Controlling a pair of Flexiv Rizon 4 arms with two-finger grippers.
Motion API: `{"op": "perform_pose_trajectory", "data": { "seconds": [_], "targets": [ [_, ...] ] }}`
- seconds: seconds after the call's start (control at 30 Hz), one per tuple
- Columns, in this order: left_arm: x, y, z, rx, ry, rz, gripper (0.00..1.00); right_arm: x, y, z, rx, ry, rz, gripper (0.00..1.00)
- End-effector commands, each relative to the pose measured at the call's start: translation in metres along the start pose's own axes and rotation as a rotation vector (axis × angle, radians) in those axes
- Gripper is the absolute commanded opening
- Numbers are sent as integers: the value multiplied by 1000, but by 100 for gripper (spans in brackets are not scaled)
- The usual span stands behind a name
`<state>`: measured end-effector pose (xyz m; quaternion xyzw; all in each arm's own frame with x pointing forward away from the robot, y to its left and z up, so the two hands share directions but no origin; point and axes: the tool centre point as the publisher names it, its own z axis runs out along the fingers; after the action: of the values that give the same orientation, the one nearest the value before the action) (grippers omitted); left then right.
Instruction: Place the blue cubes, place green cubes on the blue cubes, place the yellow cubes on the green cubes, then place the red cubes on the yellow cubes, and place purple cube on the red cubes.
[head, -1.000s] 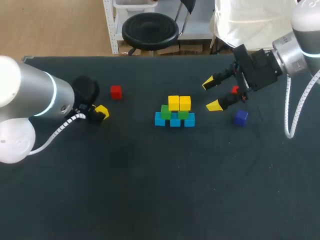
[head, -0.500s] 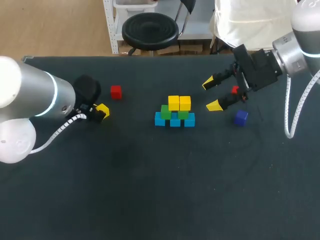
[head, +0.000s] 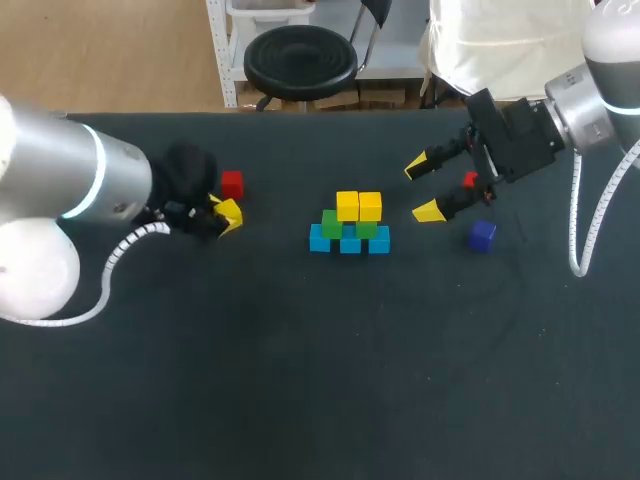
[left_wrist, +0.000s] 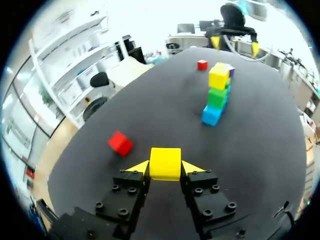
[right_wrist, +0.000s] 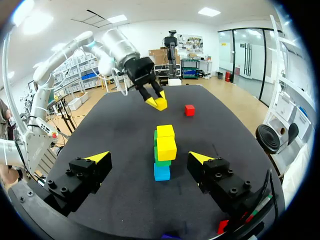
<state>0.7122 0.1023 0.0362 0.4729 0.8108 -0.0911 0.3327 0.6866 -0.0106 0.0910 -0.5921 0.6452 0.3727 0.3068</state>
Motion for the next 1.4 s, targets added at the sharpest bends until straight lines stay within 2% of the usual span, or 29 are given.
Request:
{"op": "perform_pose_trajectory", "data": {
  "seconds": [0.03, 0.3, 1.1, 1.17, 1.27, 1.4],
  "targets": [
    [-8, -2, -21, 199, -18, 25, 0, 0, 1, 0, 1, 0, 0, 100],
    [-30, -17, -35, 318, -23, 95, 0, 0, 1, 0, 1, 0, 0, 100],
    [-30, -17, -35, 318, -23, 95, 0, 0, 1, 0, 1, 0, 0, 100],
    [-36, -21, -28, 320, -4, 91, 0, 0, 1, 0, 1, 0, 0, 100],
    [-41, -28, -22, 327, -12, 100, 0, 0, 1, 0, 1, 0, 0, 100],
    [-46, -29, -15, 337, -34, 125, 0, 0, 1, 0, 1, 0, 0, 100]
  ]
}}
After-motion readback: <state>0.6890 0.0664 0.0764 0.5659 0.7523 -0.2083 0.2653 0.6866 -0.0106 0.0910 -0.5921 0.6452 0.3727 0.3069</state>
